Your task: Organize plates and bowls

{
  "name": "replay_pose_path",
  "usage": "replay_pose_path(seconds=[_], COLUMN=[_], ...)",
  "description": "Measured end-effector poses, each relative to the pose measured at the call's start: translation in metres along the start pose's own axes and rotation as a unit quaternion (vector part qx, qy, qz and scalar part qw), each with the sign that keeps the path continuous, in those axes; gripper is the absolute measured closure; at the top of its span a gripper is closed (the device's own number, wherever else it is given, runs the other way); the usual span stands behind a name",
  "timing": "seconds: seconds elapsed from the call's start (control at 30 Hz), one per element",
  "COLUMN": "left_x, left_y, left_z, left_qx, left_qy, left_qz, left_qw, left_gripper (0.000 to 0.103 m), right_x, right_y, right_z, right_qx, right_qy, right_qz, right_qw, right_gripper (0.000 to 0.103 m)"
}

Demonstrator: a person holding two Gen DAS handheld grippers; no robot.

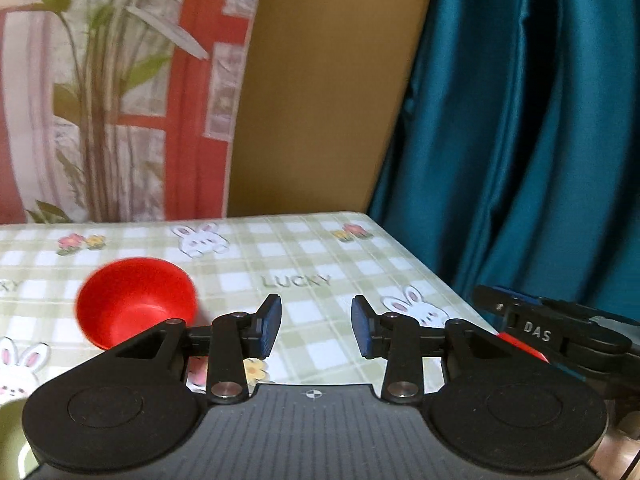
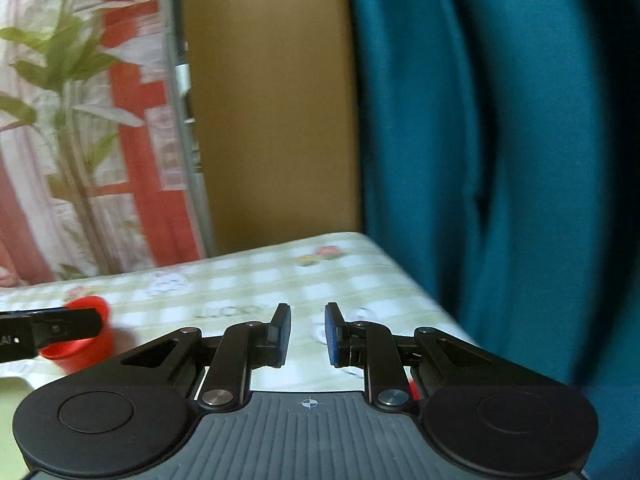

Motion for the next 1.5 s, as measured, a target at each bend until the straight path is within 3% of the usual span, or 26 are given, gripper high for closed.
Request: replay_pose_path(seconds=[0.23,0.57,1.07,1.5], left_x=[-0.014,-0.035,-0.073,-0.082], left_y=[-0.022,-0.066,-0.108,-0.112], left_z=[0.004,0.016,0.044,0.052], left_qx=[0.009,-0.001,-0.015,-0.017], left_qy=[0.022,0.048,0.101,0.108], left_qz=[0.033,0.091,0.122,0.123], left_qw=[0.9992,0.9947,0.9873,0.9863], left_gripper=[0.058,0.055,0.055,0.057], right_x=[0.015,0.005,-0.007,-0.016], right_y=[-0.050,-0.097,-0.122,-0.095], right_z=[0.017,0.045,0.068,0.064], right_qx=[-0.034,-0.054,-0.091,-0.093], right_qy=[-0.053,-0.009,0.033,0.056], right_qz=[0.103,0.159,0.132,0.062], right_qw=[0.993,0.986,0.986,0.992], right_gripper=[0.084,0.084,0.086,0.094])
Point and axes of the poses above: each gripper's, at about its wrist camera, not at the fingertips, and x roughly against the way its jaws point, y to its left, z to its underside, the point moved 5 cm from there along -x, roughly the way its jaws point, and after that the axes turned 8 degrees about -x, right-handed, at the moved point
